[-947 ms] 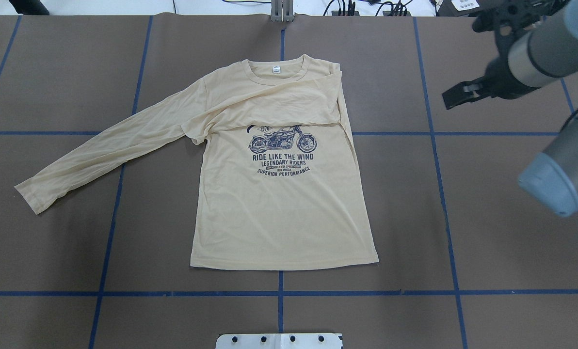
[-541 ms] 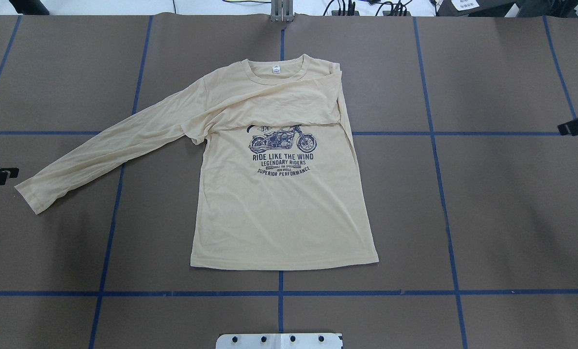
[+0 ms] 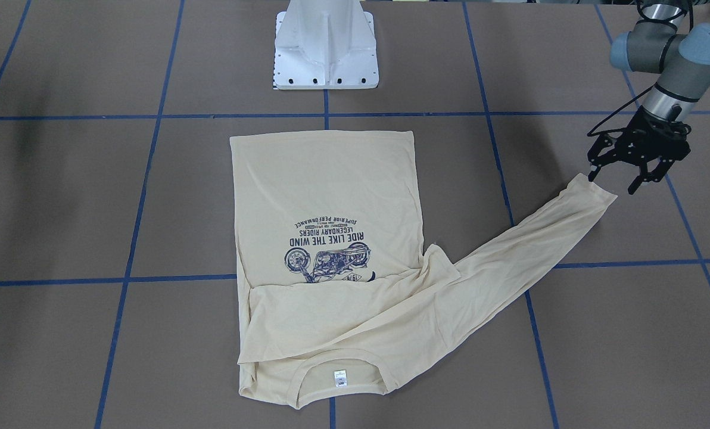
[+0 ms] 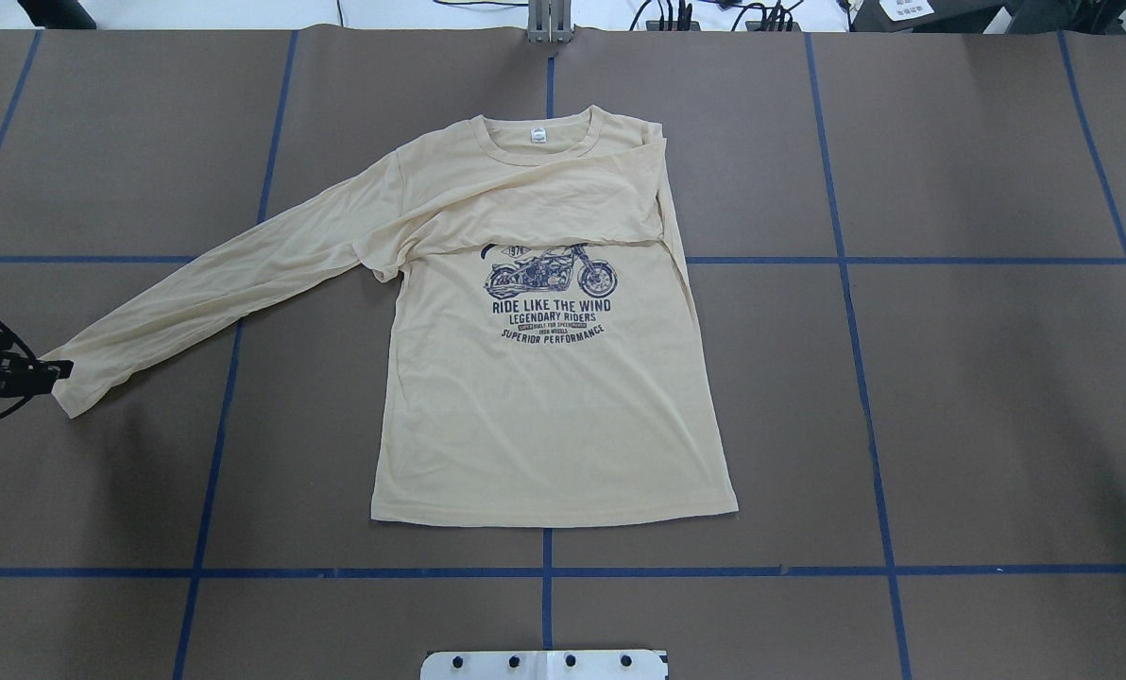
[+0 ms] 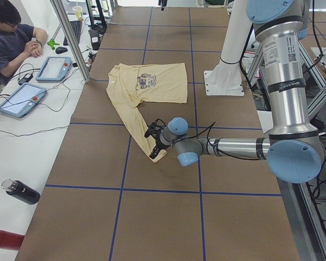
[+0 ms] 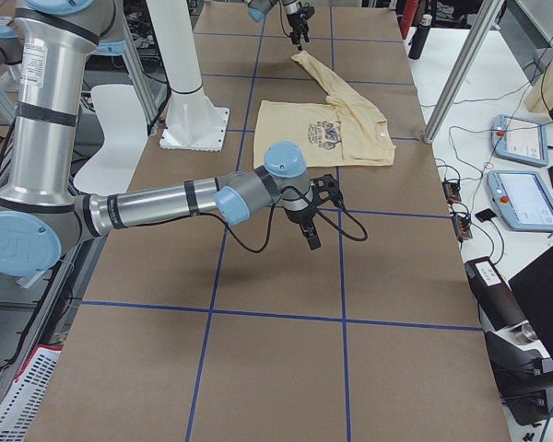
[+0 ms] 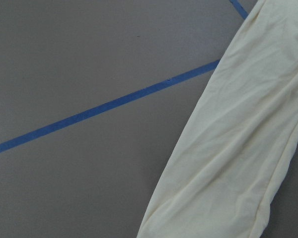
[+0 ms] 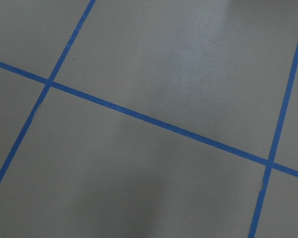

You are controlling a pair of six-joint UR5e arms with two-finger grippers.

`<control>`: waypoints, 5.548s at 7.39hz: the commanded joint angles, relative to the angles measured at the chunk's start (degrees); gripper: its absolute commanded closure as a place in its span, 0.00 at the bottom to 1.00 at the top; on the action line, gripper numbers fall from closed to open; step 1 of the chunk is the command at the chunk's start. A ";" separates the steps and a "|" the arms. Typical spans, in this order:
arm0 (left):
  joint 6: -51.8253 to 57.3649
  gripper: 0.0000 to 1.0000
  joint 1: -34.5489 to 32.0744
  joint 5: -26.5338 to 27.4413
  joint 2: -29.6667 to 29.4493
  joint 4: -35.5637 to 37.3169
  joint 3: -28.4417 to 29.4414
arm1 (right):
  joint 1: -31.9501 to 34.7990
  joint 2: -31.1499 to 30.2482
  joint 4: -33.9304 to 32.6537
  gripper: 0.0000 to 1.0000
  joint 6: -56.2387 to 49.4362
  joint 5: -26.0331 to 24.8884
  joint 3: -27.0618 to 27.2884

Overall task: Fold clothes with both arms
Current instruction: 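Grasp the sleeve cuff nearest the left gripper, then carry the sleeve with the left gripper across the shirt body, then release the sleeve and withdraw the left gripper while the right gripper approaches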

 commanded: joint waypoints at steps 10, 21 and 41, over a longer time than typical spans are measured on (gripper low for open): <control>0.30 0.66 5.96 1.53 0.97 0.15 0.22 | 0.05 0.37 -0.04 0.00 0.75 0.30 0.00; 5.05 1.00 2.01 -4.27 -23.98 45.74 -15.51 | 0.05 0.63 -0.04 0.00 0.84 0.30 -0.27; -17.82 0.00 12.73 -0.32 -36.90 54.56 -18.60 | -24.74 3.26 14.29 0.00 43.38 -16.40 5.24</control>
